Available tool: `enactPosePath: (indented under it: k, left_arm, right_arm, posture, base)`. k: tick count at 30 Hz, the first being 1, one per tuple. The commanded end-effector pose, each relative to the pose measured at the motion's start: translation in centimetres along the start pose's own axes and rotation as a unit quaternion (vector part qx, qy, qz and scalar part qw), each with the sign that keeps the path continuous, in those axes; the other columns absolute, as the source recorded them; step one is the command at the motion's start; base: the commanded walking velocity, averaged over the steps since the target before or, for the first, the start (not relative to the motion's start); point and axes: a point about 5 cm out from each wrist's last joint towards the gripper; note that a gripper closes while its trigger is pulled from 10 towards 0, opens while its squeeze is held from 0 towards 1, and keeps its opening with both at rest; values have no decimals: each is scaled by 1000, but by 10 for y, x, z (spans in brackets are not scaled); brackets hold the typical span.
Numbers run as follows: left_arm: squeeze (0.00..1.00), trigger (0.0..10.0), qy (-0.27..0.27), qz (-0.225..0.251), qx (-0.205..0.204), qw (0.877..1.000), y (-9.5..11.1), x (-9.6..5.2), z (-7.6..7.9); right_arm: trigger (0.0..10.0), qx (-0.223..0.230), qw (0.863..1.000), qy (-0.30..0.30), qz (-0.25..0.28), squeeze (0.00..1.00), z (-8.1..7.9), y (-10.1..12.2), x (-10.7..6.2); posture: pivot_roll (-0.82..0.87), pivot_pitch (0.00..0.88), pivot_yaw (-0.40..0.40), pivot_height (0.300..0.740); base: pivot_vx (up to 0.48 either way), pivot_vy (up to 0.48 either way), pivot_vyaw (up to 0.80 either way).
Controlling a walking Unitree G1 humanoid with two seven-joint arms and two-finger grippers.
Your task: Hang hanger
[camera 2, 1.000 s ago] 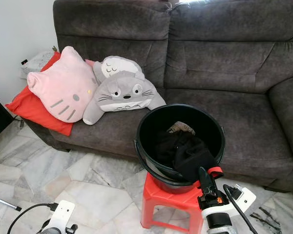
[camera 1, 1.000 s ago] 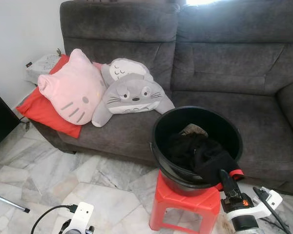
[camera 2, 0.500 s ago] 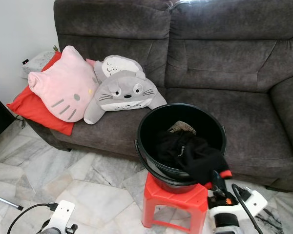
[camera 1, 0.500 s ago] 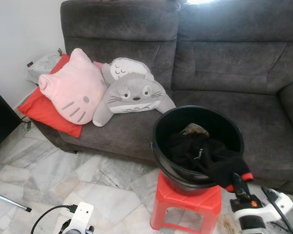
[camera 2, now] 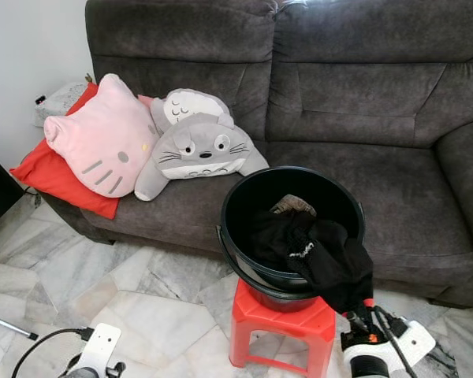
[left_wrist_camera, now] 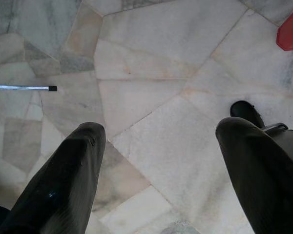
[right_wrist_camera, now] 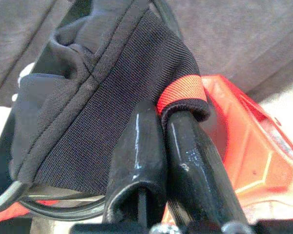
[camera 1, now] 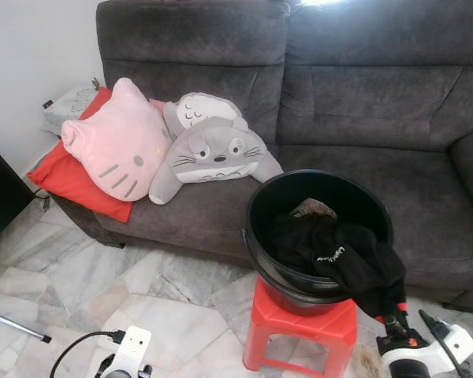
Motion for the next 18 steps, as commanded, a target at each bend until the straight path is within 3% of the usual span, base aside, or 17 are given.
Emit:
enactPosePath:
  k: [1, 2, 8, 9, 18]
  left_arm:
    - [0, 10000, 8, 0, 12, 1000, -1, 0, -5]
    - [0, 10000, 8, 0, 12, 1000, -1, 0, -5]
    - [0, 10000, 8, 1, 13, 1000, -1, 0, -5]
    - [0, 10000, 8, 1, 14, 1000, -1, 0, -5]
    - [0, 10000, 9, 1, 14, 1000, -1, 0, -5]
  right_arm:
    - [4235, 21, 1000, 9, 2, 0, -9, -8, -4]
    - [10000, 23, 1000, 13, 6, 0, -10, -7, -4]
    - [10000, 34, 999, 30, 18, 0, -14, -4, -4]
    - [10000, 39, 998, 42, 18, 1000, -17, -4, -5]
    - [10000, 49, 997, 54, 25, 1000, -20, -3, -7]
  posture:
    - [-288, 0, 113, 740]
    - [-288, 0, 113, 740]
    - [-288, 0, 113, 740]
    - [-288, 0, 113, 740]
    - [-288, 0, 113, 740]
  base:
    - [0, 0, 0]
    - [0, 0, 0]
    - [0, 0, 0]
    - [0, 0, 0]
    - [0, 0, 0]
Point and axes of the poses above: a point about 5 cm out from each wrist's last joint towards the gripper, its own x axis pointing out of the wrist towards the gripper, its own y axis along the axis of the wrist's last joint, z = x × y, and after that the axes turned 2 degrees about -x, right-handed
